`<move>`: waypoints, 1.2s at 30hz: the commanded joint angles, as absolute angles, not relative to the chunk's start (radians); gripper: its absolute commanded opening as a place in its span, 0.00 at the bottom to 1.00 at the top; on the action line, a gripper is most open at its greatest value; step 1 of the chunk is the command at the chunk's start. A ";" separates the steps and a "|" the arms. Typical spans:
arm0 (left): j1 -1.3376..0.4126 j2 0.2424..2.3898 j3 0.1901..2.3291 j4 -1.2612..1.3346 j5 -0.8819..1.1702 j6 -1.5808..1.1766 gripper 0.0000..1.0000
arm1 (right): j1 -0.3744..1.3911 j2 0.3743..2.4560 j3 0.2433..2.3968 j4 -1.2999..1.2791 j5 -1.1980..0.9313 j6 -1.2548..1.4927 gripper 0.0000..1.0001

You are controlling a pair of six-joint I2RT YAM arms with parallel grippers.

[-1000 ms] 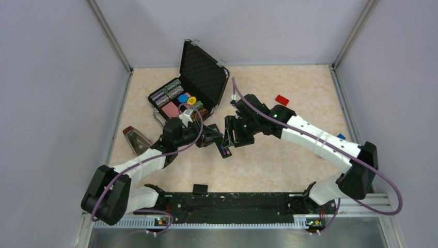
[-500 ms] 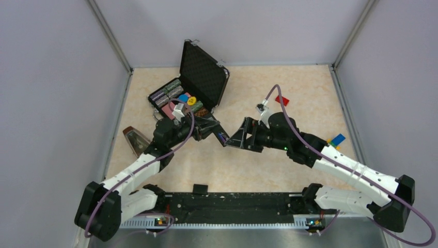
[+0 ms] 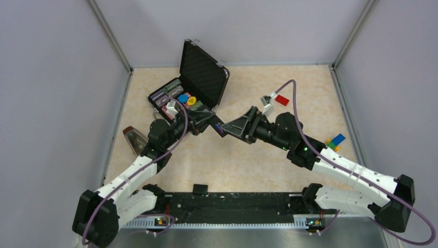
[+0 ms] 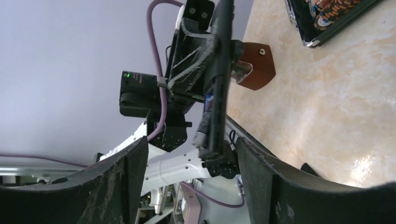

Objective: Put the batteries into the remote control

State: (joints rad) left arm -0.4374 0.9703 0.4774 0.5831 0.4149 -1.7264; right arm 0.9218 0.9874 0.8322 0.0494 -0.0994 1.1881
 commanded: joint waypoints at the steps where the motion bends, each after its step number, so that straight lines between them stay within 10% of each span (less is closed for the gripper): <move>1: -0.441 0.922 0.507 0.646 0.362 -1.759 0.00 | 0.942 0.964 0.810 0.178 -0.048 1.241 0.66; 36: -0.443 0.862 0.566 0.375 0.345 -1.781 0.00 | 0.959 1.009 0.826 0.144 -0.017 1.163 0.30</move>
State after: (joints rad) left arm -0.4393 0.8730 0.5255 0.3351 0.3496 -1.7771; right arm 0.9463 1.0088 0.8093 0.1246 -0.0303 1.1835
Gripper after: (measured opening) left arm 0.253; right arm 0.326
